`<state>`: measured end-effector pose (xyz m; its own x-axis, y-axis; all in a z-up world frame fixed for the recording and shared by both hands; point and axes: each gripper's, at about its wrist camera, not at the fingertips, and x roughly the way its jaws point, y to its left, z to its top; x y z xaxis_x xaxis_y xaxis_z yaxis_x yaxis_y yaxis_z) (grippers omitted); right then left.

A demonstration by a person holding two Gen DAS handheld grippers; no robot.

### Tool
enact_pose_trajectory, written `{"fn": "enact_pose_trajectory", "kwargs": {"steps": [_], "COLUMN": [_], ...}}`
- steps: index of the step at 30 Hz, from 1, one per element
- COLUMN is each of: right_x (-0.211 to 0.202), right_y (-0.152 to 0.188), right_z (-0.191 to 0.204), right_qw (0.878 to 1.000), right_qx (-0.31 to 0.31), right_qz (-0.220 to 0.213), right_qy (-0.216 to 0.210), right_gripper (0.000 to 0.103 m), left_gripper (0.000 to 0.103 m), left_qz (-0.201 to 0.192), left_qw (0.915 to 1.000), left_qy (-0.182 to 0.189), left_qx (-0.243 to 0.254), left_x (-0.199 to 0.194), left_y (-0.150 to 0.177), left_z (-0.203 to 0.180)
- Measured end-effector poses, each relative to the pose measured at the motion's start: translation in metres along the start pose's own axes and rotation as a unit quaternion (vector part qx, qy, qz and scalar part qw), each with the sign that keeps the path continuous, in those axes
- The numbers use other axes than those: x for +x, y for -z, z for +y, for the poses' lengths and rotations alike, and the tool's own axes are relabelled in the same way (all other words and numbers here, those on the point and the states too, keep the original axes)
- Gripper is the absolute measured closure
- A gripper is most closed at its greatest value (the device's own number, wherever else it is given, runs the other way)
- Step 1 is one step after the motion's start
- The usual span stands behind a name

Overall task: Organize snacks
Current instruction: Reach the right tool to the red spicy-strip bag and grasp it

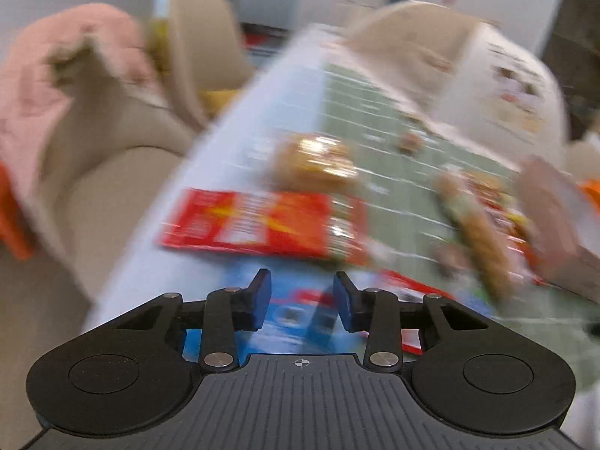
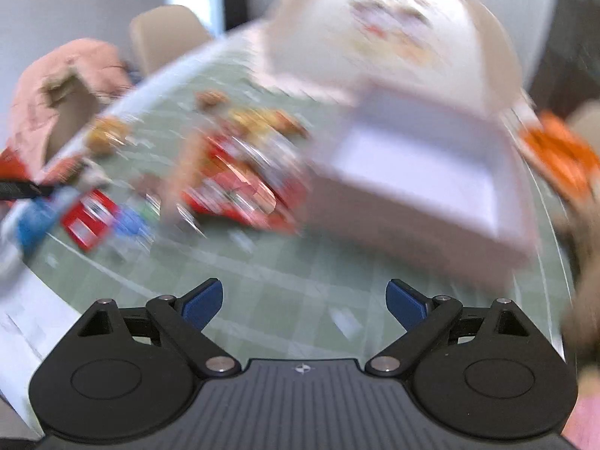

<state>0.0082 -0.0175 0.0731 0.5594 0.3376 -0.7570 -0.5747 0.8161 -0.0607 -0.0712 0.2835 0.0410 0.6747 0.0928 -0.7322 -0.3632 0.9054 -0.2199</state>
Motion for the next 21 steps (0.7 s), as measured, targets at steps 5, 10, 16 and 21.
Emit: {"fn": "enact_pose_trajectory", "kwargs": {"steps": [5, 10, 16, 21], "right_x": [0.03, 0.078, 0.131, 0.148], "right_y": [-0.079, -0.122, -0.136, -0.119], "right_z": [0.084, 0.18, 0.259, 0.263], "right_qw": [0.991, 0.962, 0.936, 0.945], "right_qx": [-0.093, -0.191, -0.233, -0.254], "right_qz": [-0.02, -0.02, 0.035, 0.06], "right_qy": [-0.097, -0.196, -0.261, -0.199], "right_gripper": [0.008, 0.008, 0.02, 0.042], "left_gripper": [0.068, 0.068, 0.069, 0.069], "left_qz": [0.047, 0.032, 0.013, 0.007], "left_qw": [0.9874, 0.9962, 0.9986, 0.9984], "left_qy": [0.151, 0.071, 0.002, 0.023], "left_qx": [0.007, 0.039, -0.051, -0.051], "left_x": [-0.013, -0.056, -0.059, -0.038], "left_y": [-0.009, -0.019, -0.024, -0.04], "left_z": [-0.012, 0.034, 0.111, 0.121]}}
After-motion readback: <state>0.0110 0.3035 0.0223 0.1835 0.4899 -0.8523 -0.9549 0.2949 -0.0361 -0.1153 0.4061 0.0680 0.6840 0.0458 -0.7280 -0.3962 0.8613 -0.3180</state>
